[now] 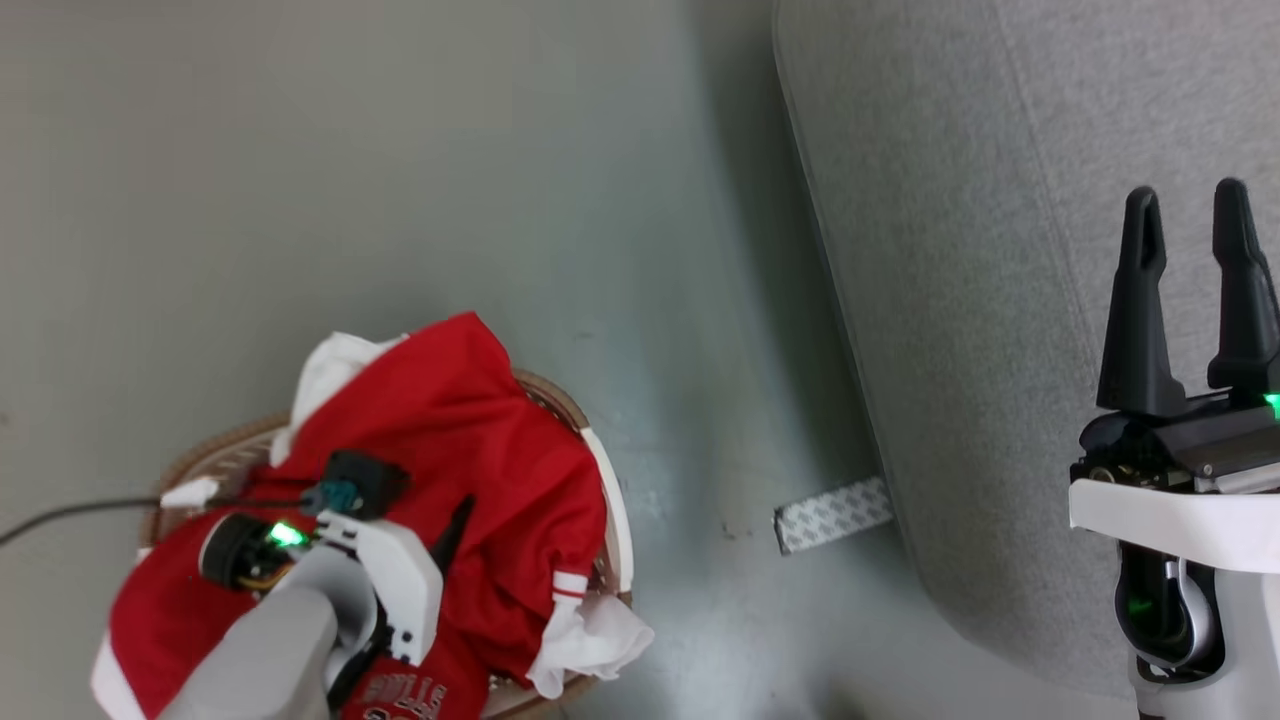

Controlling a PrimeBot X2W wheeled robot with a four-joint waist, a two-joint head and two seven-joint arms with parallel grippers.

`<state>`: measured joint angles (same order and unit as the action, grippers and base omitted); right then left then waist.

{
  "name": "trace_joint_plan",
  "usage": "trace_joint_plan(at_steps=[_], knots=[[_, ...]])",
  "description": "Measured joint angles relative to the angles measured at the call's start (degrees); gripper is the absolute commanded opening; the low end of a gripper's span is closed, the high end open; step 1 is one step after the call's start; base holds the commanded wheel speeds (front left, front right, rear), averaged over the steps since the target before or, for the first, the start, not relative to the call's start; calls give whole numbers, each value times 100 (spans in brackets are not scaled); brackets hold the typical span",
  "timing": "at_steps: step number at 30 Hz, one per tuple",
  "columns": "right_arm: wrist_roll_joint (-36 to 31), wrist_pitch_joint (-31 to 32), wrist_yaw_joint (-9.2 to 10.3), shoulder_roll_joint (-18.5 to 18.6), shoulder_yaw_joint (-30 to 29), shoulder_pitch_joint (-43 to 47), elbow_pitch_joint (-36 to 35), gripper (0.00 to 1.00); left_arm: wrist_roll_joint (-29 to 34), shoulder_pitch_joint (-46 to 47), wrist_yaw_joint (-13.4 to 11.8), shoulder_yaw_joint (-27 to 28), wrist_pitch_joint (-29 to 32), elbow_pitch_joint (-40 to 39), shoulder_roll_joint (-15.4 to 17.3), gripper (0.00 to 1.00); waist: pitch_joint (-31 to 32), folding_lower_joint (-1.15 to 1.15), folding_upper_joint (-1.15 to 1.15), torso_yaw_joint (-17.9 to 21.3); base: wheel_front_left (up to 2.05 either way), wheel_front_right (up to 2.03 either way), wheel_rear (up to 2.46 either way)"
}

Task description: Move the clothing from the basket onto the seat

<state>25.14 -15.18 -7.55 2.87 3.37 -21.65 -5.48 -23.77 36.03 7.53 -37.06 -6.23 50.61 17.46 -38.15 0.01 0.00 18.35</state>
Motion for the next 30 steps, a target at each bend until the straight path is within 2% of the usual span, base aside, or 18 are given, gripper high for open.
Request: trace_joint_plan(at_steps=[6,10,17,21,22,24,30], knots=[[68,0,0,0,91,-90,-138,100,-463,594,0,-759,319,226,187,100,-492,0,0,140,0,0,0],[70,0,0,0,230,-157,-174,100,-645,916,0,-1287,849,470,288,100,-727,0,0,237,0,0,0],[53,0,0,-1,377,-163,-177,100,-1104,1324,1,-1939,1595,742,337,100,-965,0,0,348,0,0,0],[48,0,0,0,417,-163,-176,100,-1345,1418,1,-2219,1680,801,345,100,-1022,-1,0,384,0,0,0],[47,0,0,0,424,-163,-177,100,-1380,1443,1,-2270,1623,798,348,90,-1031,-1,0,387,0,0,0],[15,0,0,-1,424,-164,-171,100,-1446,1478,1,-2351,1458,804,372,1,-1033,-1,0,377,0,0,0],[-36,0,0,-1,441,-167,-90,100,-1714,1503,0,-2616,1010,826,368,0,-895,-1,0,315,0,0,0]])
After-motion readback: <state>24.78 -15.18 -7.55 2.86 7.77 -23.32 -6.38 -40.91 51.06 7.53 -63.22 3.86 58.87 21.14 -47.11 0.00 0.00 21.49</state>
